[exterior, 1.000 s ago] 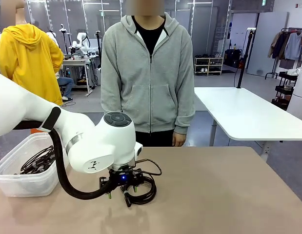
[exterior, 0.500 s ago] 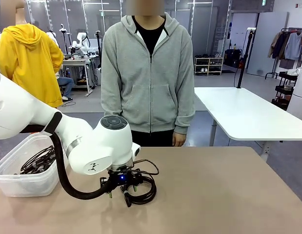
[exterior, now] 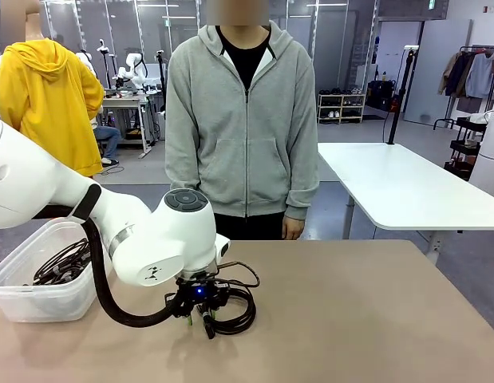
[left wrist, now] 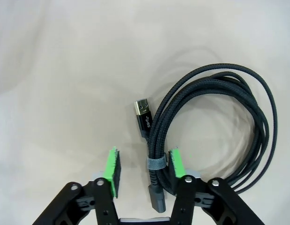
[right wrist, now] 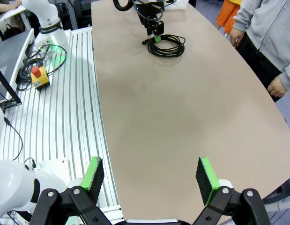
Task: Organize and store the cables.
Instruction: Place the USB Extension Cable into the Organizing box.
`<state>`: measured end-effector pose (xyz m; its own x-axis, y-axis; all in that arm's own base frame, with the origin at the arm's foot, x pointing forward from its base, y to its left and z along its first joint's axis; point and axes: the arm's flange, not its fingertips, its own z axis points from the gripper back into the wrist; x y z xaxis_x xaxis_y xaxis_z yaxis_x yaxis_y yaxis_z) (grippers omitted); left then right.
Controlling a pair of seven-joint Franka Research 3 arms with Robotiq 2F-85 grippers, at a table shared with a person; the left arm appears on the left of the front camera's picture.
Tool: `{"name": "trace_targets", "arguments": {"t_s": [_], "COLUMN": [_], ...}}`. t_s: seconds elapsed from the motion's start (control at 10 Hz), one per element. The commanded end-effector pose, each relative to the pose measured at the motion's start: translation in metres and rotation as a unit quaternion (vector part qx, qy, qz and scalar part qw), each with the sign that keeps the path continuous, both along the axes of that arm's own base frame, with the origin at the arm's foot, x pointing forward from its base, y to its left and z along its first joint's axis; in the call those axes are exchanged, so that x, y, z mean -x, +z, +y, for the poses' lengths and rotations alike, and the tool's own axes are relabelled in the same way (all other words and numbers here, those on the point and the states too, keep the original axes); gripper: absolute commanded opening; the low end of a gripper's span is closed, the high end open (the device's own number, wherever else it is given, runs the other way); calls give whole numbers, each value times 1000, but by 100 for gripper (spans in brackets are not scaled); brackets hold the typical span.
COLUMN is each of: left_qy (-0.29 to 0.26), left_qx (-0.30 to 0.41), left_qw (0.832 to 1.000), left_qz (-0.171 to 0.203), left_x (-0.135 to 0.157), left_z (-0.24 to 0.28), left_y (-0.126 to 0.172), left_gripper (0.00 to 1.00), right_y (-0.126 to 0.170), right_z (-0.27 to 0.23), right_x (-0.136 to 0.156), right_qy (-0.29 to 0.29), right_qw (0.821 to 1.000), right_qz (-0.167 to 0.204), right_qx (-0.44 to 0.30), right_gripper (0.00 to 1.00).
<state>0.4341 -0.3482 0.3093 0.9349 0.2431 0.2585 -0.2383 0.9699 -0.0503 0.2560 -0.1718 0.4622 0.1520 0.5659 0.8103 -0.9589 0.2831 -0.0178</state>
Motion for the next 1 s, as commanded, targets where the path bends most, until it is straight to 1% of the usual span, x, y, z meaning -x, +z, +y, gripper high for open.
{"name": "trace_targets", "arguments": {"t_s": [0.0, 0.1, 0.2, 0.5, 0.6, 0.7, 0.9], "left_qy": [-8, -9, -8, -12, -25, -49, -108], "left_qx": [13, 12, 13, 14, 13, 14, -5], "left_qw": [1000, 1000, 1000, 1000, 1000, 999, 994], "left_qz": [7, 9, 8, 6, 5, 8, -14], "left_x": [-7, -6, -6, -5, -2, 3, 17], "left_z": [-4, -4, -3, -3, -1, 2, 5], "left_y": [-1, -2, -1, 2, 11, 35, 98], "left_gripper": [0, 3, 0, 0, 0, 0, 0], "right_y": [1, 1, 1, 1, 1, 1, 1], "right_z": [-1, -1, -1, -1, -1, -1, -1], "right_x": [-1, -1, -1, -1, -1, -1, -1], "right_qy": [6, 6, 6, 6, 6, 6, 6], "right_qw": [1000, 1000, 1000, 1000, 1000, 1000, 1000], "right_qz": [-9, -9, -9, -9, -9, -9, -9], "right_qx": [-3, -3, -3, -3, -3, -3, -3], "right_gripper": [100, 100, 100, 100, 100, 100, 100]}}
